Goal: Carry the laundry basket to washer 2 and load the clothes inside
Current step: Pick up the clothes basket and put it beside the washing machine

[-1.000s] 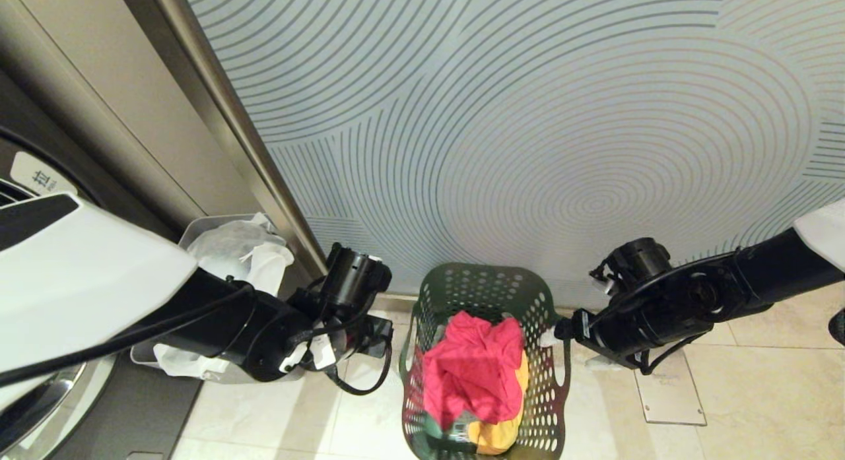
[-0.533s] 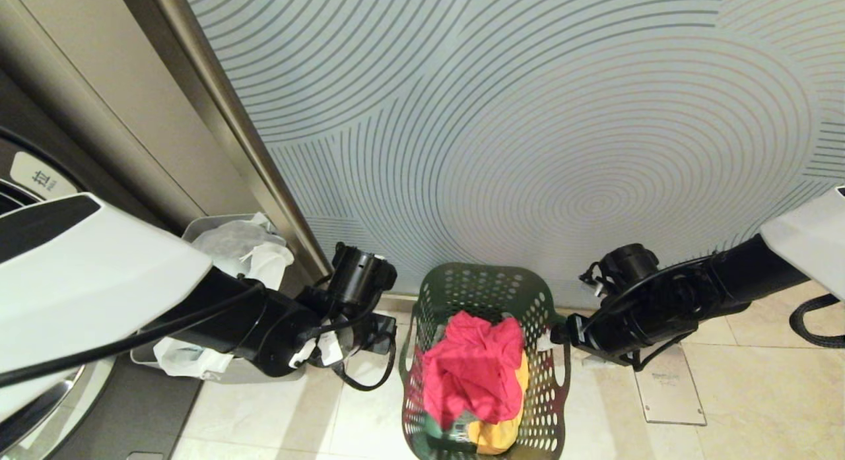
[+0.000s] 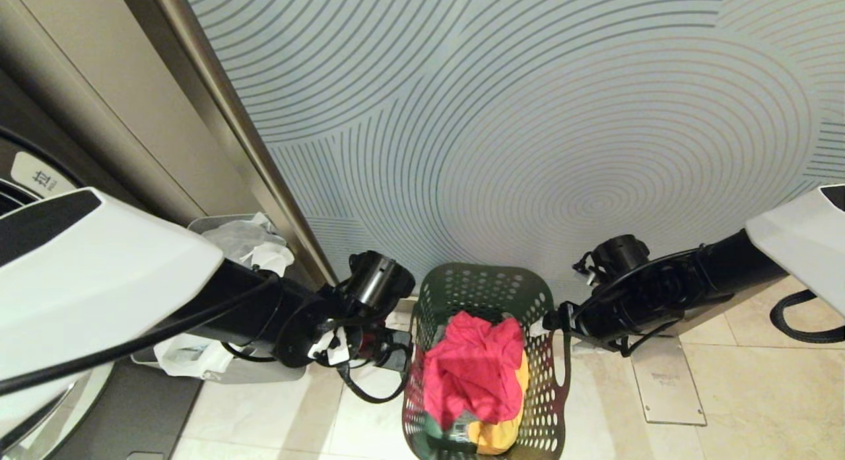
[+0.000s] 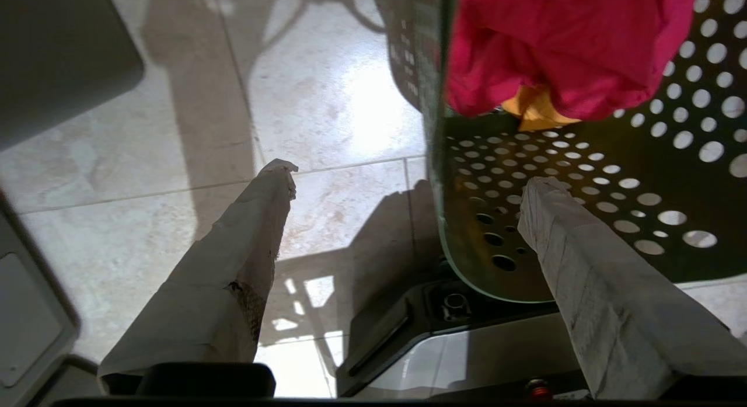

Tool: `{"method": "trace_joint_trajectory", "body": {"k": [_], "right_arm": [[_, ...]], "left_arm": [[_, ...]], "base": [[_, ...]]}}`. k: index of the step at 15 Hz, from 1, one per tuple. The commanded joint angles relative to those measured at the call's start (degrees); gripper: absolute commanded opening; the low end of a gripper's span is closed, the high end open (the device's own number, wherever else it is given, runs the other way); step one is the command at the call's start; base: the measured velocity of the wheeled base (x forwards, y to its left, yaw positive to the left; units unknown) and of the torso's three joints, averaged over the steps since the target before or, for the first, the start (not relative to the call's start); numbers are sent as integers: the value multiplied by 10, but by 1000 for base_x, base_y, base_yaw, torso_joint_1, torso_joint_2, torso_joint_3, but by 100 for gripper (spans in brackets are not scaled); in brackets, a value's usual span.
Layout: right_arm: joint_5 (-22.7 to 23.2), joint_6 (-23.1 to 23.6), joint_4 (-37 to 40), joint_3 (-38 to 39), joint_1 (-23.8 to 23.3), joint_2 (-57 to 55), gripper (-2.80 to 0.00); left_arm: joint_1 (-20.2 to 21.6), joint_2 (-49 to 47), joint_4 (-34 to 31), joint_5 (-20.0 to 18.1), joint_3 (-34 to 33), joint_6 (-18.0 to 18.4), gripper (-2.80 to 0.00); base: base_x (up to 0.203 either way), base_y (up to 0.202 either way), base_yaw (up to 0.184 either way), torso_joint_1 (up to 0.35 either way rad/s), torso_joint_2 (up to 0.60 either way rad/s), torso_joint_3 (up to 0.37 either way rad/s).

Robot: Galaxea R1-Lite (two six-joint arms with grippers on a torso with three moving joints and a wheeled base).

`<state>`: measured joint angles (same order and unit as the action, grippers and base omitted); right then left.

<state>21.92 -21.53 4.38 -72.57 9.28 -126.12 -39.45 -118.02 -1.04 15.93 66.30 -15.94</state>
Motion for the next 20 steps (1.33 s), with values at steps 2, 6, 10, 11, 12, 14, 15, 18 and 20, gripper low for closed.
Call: {"method": "trace_joint_trajectory", "body": {"k": [2,6,10,11,12,14,15,18,20], "right_arm": [[21,-3,0,-12,0,-9,0],[33,-11,-2,-24,2,-18,0],[37,-26,-39,-30,11,-38,0],[42,-36,-50,-28,10,-41,0],[48,-36,-52,-30,11,-47,0],[52,-36,-62,-32,12,-56,0],[52,-36,-75,-30,13,-58,0],[52,-36,-77,-26,21,-59,0],[52,-36,-77,-27,24,-59,0]], "left_arm": [[-18,-37,-4,1,24,-18,0],[-37,-64,-5,-1,59,-58,0],[-43,-82,-3,-17,58,-84,0],[-47,-88,-1,-17,60,-88,0],[-49,-91,-1,-19,63,-94,0],[-52,-103,-2,-43,89,-128,0],[-52,-111,-2,-52,101,-139,0],[-56,-137,21,-49,118,-141,0],[-56,-136,35,-35,122,-126,0]], "base": [[0,0,0,0,0,0],[0,0,0,0,0,0],[0,0,0,0,0,0],[0,0,0,0,0,0],[0,0,0,0,0,0],[0,0,0,0,0,0],[0,0,0,0,0,0],[0,0,0,0,0,0],[0,0,0,0,0,0]]}}
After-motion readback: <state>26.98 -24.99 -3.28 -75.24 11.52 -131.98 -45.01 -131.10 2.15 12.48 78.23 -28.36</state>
